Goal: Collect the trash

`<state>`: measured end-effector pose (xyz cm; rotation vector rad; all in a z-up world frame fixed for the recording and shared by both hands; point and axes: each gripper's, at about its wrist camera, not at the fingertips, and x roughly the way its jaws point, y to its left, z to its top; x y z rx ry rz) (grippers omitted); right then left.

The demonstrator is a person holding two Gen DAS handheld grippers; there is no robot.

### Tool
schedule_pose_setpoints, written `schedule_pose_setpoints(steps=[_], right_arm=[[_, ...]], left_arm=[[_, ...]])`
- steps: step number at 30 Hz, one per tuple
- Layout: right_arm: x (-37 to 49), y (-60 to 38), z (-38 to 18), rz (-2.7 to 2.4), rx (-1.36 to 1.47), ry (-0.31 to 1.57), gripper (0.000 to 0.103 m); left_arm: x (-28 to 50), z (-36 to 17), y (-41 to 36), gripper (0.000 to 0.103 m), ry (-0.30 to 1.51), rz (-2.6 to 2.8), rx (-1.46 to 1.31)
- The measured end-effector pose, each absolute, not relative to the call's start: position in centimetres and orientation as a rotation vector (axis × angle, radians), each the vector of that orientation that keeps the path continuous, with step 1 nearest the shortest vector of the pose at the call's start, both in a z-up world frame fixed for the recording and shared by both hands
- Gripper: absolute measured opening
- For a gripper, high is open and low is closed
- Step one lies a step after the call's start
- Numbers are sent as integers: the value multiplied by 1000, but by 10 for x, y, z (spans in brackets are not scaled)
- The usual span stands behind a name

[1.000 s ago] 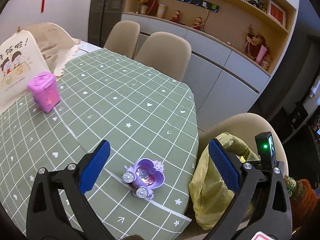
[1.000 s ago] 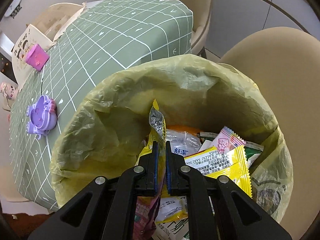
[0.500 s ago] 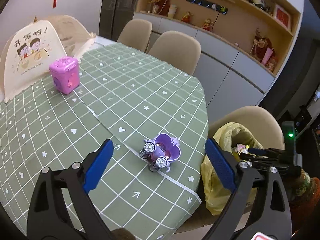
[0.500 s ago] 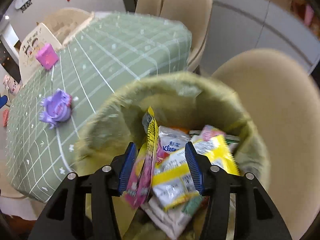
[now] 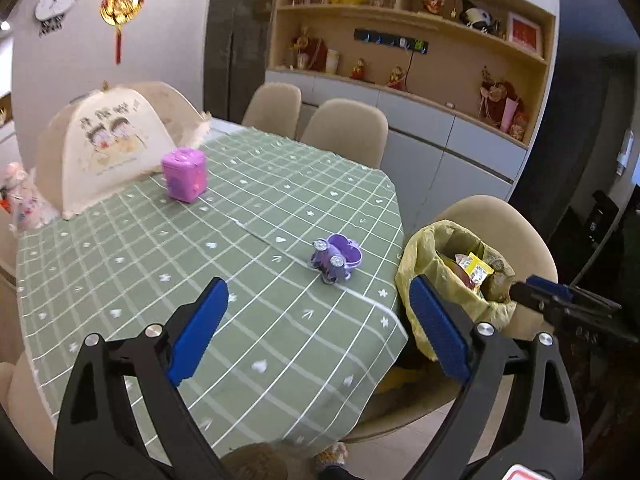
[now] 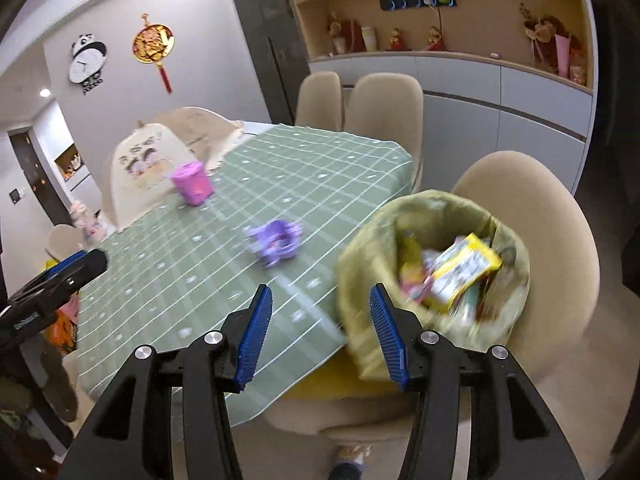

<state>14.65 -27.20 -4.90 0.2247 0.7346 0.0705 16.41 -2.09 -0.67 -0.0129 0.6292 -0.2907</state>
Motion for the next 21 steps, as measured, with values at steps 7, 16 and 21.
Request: schedule_pose_setpoints(steps=[7,16,21], right_arm=[[63,-213,-37,49,149,678,48],[12,-196,-34,11,141,636,48],[-4,-187,-30,-4,121,605,48]], left_arm=[[94,-7,-4,88,610,-155,33],[43,-7,9,88,601,-140,39],[21,-6,13,88,568,-141,65]])
